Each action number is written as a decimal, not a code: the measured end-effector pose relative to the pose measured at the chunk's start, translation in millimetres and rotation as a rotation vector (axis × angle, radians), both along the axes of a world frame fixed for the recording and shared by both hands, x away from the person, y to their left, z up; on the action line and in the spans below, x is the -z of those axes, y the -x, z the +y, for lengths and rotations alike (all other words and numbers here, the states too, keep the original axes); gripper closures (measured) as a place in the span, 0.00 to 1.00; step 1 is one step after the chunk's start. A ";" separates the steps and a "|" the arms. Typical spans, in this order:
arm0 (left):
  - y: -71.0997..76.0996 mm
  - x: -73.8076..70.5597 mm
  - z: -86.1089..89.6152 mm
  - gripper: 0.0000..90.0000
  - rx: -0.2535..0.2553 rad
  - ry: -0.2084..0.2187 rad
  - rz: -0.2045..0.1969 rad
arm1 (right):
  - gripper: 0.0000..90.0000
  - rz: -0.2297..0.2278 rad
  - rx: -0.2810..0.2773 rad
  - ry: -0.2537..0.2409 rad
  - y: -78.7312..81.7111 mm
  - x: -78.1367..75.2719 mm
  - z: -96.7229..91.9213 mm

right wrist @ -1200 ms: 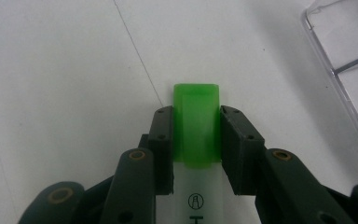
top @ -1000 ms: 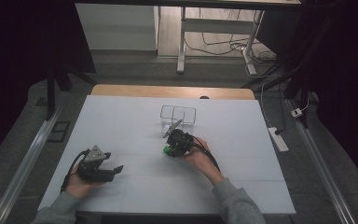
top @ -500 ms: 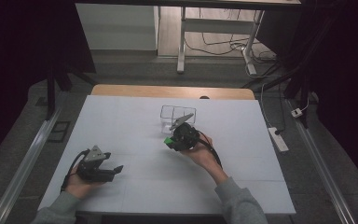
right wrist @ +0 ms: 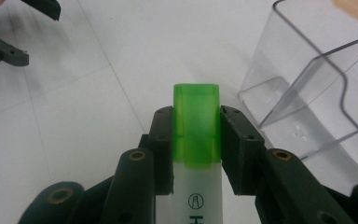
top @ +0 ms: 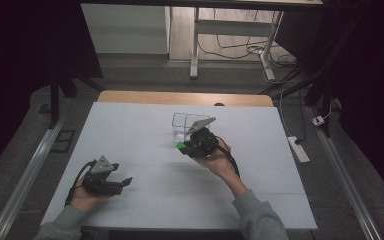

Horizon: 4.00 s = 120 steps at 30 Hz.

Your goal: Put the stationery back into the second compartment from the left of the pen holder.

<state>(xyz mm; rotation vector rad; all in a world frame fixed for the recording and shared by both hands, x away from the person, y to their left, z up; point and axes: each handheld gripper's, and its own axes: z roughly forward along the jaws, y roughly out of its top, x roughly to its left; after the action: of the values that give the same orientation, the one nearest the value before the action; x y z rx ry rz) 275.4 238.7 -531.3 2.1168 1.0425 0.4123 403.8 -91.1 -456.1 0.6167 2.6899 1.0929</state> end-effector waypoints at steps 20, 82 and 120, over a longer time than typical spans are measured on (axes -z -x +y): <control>0.3 -0.6 0.3 0.27 -0.006 0.000 -0.003 | 0.74 -0.049 0.039 -0.099 1.9 -19.9 -12.5; 1.5 -2.3 0.9 0.27 0.001 0.009 -0.015 | 0.74 -0.174 0.227 -0.344 -79.7 -50.5 7.8; 1.5 -1.5 0.5 0.27 -0.004 0.000 -0.012 | 0.58 -0.145 0.204 -0.279 -76.5 -28.1 -15.2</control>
<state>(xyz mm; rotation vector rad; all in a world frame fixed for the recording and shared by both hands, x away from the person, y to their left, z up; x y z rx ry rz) 273.9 239.2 -529.8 2.1106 1.0402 0.4262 480.2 -106.2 -428.0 0.8023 2.3130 1.4059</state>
